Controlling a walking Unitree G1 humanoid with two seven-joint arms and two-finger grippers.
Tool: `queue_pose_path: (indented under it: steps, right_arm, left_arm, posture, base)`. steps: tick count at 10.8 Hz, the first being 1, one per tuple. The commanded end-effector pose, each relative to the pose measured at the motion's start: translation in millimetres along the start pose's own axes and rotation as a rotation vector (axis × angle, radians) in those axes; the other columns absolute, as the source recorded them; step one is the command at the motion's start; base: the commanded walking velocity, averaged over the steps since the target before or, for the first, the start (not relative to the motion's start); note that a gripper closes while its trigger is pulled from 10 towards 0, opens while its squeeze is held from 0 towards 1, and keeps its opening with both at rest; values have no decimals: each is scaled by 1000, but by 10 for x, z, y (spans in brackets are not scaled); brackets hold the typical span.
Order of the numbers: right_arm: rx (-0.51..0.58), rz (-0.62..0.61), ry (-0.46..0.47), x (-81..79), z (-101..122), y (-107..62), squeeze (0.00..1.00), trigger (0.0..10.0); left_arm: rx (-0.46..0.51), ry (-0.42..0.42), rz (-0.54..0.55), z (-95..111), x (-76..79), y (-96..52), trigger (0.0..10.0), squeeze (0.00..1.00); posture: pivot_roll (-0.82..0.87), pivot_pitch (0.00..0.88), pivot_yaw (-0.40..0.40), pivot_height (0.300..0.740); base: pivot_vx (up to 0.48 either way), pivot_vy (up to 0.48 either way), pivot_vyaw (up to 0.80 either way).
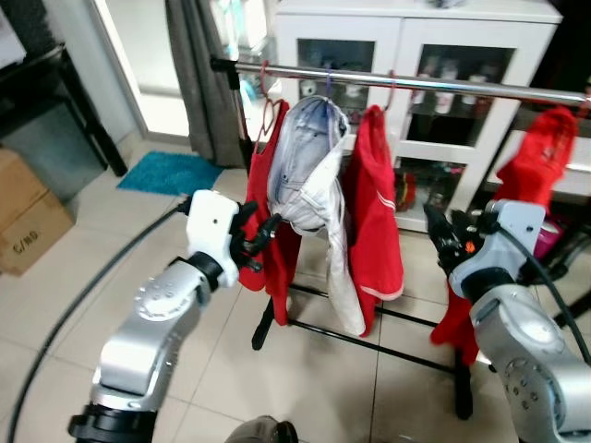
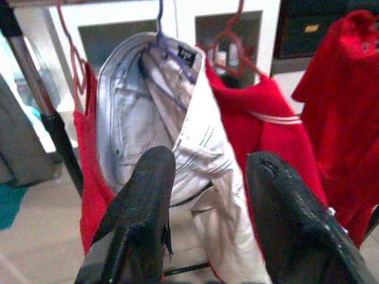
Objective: Hang hanger
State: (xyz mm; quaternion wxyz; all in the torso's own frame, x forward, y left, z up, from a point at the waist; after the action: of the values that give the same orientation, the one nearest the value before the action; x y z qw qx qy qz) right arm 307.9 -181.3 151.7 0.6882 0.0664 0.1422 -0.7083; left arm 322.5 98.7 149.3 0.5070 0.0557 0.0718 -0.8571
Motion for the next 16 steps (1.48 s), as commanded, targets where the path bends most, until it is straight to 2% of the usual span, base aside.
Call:
queue_pose_path:
  steps: [1, 3, 5, 6, 8, 10, 13, 16]
  right_arm:
    - [17, -34, -22, -46, -5, -20, 0, 10000]
    - [12, 21, -31, -152, -36, -35, 0, 10000]
    - [12, 33, -37, -208, -59, -29, 0, 10000]
    - [5, 59, -20, -271, -84, -33, 0, 10000]
    - [1, 80, -27, -306, -117, -49, 0, 10000]
    - [-7, 73, -52, -307, -152, -40, 0, 10000]
    - [4, 48, -81, -239, -146, -29, 0, 10000]
    - [11, 31, -56, -205, -140, -6, 0, 10000]
  left_arm:
    - [5, 20, 31, 24, -45, -11, 10000, 0]
    - [2, 30, 29, -2, -18, -31, 10000, 0]
    - [0, 31, 49, -3, -68, -44, 10000, 0]
    - [-4, -2, 71, -16, -91, -63, 10000, 0]
    - [5, 10, 51, -4, -33, -51, 10000, 0]
    - [13, 21, 61, 11, -53, -34, 10000, 0]
    - [11, 23, 55, 9, -56, -8, 10000, 0]
    - [4, 29, 45, -10, -42, 8, 10000, 0]
  posture:
    - [20, 0, 88, 723]
    - [30, 0, 81, 723]
    - [35, 0, 74, 723]
    - [37, 0, 72, 723]
    - [40, 0, 69, 723]
    - [38, 0, 70, 723]
    - [35, 0, 76, 723]
    - [36, 0, 69, 723]
  base:
    - [0, 382, 0]
    - [0, 386, 0]
    - [0, 416, 0]
    - [0, 0, 0]
    - [0, 0, 0]
    - [0, 0, 0]
    - [281, 0, 0]
    - [316, 0, 0]
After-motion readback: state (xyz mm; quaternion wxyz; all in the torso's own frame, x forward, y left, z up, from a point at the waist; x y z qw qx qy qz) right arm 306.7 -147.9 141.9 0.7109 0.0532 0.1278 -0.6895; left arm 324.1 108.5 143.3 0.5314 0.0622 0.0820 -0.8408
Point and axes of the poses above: a point about 5 cm out from each wrist's last joint towards the gripper, its own y axis pointing out of the wrist towards the gripper, its own z axis along the axis of the wrist's last joint, x = y × z, the point moved 6 cm from there along y, pointing out of the wrist towards the gripper, and after that the axes turned 9 degrees about y, right-handed, at the moved point
